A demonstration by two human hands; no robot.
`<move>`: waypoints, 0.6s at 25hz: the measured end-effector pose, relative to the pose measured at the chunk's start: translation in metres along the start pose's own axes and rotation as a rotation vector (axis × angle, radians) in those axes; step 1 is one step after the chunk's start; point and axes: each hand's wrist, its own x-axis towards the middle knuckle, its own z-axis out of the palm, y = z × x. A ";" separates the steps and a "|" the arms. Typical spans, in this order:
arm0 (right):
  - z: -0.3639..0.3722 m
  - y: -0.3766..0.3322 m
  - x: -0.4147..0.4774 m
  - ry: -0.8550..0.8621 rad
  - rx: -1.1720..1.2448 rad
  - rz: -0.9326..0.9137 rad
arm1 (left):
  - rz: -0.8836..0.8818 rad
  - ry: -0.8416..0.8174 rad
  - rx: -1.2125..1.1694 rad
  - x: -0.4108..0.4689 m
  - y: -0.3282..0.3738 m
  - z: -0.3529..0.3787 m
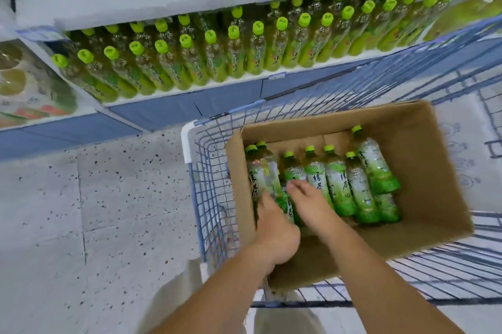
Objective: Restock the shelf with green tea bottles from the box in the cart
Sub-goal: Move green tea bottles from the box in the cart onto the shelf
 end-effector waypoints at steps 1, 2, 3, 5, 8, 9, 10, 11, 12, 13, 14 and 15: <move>0.002 -0.004 0.013 -0.040 -0.045 -0.003 | 0.016 0.011 0.041 0.000 -0.005 0.007; 0.005 -0.008 0.025 -0.086 -0.100 -0.012 | 0.055 0.033 0.094 -0.001 -0.010 0.015; 0.008 -0.012 0.036 -0.137 -0.156 -0.025 | 0.088 0.062 0.152 -0.003 -0.014 0.022; 0.016 -0.018 0.054 -0.212 -0.206 -0.014 | 0.125 0.138 0.269 -0.002 -0.021 0.032; 0.025 -0.018 0.075 -0.194 -0.262 0.003 | 0.201 0.166 0.309 0.003 -0.035 0.040; 0.024 -0.016 0.080 -0.191 -0.258 0.003 | 0.258 0.172 0.226 0.002 -0.039 0.040; 0.021 -0.011 0.084 -0.196 -0.219 0.000 | 0.312 0.190 0.119 -0.001 -0.043 0.040; 0.016 -0.007 0.086 -0.207 -0.165 -0.004 | 0.344 0.224 0.023 -0.002 -0.045 0.040; 0.010 -0.001 0.087 -0.212 -0.098 -0.012 | 0.353 0.273 -0.055 -0.003 -0.048 0.041; 0.002 0.004 0.085 -0.222 -0.041 -0.015 | 0.346 0.323 -0.113 0.000 -0.049 0.043; -0.007 0.010 0.085 -0.223 0.004 -0.018 | 0.333 0.362 -0.157 0.005 -0.048 0.046; -0.017 0.016 0.084 -0.213 0.047 -0.006 | 0.299 0.386 -0.177 0.013 -0.046 0.047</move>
